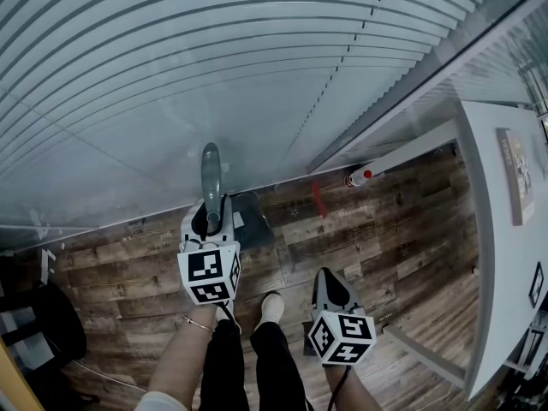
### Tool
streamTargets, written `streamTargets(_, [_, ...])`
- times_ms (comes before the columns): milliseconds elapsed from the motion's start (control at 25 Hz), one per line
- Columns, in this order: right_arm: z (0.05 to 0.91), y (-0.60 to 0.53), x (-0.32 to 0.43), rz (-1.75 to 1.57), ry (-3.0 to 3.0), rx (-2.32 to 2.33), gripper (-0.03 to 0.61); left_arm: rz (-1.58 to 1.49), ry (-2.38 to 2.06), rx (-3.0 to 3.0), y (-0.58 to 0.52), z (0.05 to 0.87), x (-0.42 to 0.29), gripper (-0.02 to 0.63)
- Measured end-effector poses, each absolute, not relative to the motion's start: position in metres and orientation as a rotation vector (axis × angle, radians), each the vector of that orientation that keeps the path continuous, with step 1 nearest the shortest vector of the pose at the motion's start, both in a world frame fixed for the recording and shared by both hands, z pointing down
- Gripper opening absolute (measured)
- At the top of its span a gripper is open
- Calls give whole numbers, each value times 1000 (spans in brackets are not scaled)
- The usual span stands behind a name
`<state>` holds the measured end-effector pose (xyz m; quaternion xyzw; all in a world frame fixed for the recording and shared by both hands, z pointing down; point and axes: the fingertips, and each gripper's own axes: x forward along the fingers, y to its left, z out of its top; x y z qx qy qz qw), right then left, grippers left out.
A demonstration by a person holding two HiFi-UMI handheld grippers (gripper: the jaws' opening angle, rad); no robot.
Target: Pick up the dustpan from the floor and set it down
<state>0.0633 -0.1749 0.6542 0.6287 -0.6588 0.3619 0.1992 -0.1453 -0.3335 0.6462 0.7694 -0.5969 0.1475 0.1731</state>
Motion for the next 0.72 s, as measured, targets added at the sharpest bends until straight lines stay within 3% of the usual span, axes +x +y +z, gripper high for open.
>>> streamTargets(720, [654, -180, 60, 1059, -1841, 1774, 32, 505, -1687, 2211, -319, 639, -142, 97])
